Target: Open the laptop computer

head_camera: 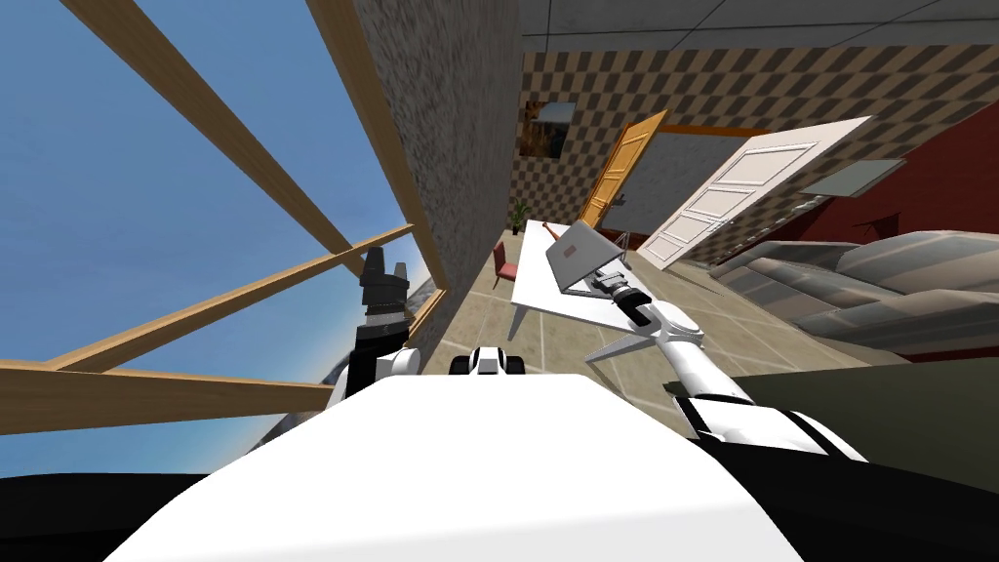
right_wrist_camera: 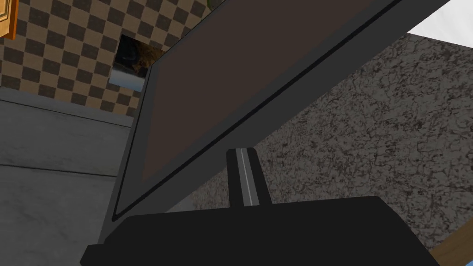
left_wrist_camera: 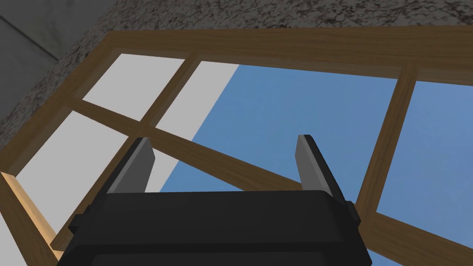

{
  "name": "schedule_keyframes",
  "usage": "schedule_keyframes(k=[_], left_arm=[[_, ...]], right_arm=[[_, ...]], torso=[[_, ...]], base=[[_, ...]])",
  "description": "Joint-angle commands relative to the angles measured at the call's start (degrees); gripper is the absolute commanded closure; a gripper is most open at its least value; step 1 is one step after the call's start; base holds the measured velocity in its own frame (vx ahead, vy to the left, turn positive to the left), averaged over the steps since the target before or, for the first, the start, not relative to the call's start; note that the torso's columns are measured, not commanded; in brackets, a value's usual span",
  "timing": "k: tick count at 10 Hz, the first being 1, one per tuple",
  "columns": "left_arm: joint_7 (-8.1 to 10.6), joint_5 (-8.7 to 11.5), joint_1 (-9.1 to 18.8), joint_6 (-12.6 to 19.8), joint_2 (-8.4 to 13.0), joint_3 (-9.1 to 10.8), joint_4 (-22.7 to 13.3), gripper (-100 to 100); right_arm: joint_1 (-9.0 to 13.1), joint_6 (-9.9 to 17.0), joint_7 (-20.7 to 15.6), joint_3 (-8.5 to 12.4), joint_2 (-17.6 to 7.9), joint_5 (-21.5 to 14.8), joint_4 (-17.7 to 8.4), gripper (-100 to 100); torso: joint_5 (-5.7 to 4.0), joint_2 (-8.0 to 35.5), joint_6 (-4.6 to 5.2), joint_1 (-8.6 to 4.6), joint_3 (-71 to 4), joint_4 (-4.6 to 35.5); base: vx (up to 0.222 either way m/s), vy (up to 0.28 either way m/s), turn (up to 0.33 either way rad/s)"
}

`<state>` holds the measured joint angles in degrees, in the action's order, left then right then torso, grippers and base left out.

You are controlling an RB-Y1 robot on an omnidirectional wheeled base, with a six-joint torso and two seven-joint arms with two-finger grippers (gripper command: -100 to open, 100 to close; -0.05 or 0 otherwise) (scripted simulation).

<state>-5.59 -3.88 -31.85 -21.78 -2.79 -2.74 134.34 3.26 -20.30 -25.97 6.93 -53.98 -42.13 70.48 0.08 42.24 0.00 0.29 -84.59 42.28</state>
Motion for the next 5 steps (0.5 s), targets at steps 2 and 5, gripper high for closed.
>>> schedule_keyframes(k=[2,5], left_arm=[[0.0,0.0,0.0,0.0,-0.01,-0.01,0.0,0],[0.0,0.0,-0.01,0.0,0.0,0.0,0.0,0]], right_arm=[[-0.71,1.35,-3.26,-0.04,-2.06,-4.42,3.03,-100],[-1.23,2.39,-5.58,-0.09,-3.44,-7.55,5.07,-100]], torso=[[-0.01,-0.09,-0.02,-0.08,-0.06,-0.03],[-0.09,0.05,-0.01,-0.33,0.03,0.02]], base=[[0.028,-0.011,-0.036],[0.031,-0.006,-0.036]])
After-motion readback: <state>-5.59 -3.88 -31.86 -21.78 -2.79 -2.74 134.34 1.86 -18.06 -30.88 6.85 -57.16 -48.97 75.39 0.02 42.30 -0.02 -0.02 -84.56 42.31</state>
